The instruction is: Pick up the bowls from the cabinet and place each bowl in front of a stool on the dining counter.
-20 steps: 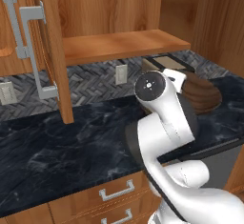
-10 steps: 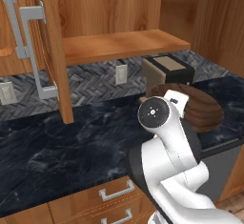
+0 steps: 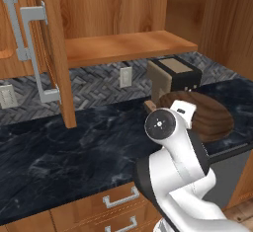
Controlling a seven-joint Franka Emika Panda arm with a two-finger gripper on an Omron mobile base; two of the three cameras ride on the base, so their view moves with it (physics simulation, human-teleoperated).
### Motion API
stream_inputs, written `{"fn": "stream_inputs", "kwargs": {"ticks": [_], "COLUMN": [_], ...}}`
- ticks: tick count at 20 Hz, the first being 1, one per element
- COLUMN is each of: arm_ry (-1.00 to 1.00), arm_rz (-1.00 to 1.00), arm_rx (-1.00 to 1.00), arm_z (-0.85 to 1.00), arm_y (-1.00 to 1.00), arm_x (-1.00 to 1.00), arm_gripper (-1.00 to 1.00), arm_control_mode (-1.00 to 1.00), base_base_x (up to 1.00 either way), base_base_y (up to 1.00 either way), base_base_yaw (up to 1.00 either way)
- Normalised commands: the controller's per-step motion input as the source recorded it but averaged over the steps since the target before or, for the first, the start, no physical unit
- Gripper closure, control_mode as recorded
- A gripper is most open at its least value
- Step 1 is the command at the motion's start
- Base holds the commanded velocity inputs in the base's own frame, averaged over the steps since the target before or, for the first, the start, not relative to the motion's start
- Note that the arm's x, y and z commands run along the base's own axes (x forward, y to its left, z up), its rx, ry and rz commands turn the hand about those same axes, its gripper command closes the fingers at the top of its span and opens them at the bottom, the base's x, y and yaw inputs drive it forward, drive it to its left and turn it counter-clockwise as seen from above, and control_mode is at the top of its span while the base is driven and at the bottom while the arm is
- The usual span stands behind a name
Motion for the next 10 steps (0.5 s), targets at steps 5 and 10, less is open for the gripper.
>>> {"fn": "stream_inputs", "kwargs": {"ticks": [5, 10], "arm_ry": [0.02, 0.01], "arm_rz": [0.0, 0.0], "arm_rx": [0.0, 0.0], "arm_z": [-0.05, -0.12], "arm_y": [0.0, 0.06], "arm_x": [-0.12, -0.3], "arm_gripper": [1.0, 1.0], "arm_control_mode": [-1.0, 1.0], "base_base_x": [0.0, -0.11], "base_base_y": [0.0, 0.03], "base_base_yaw": [0.0, 0.0]}}
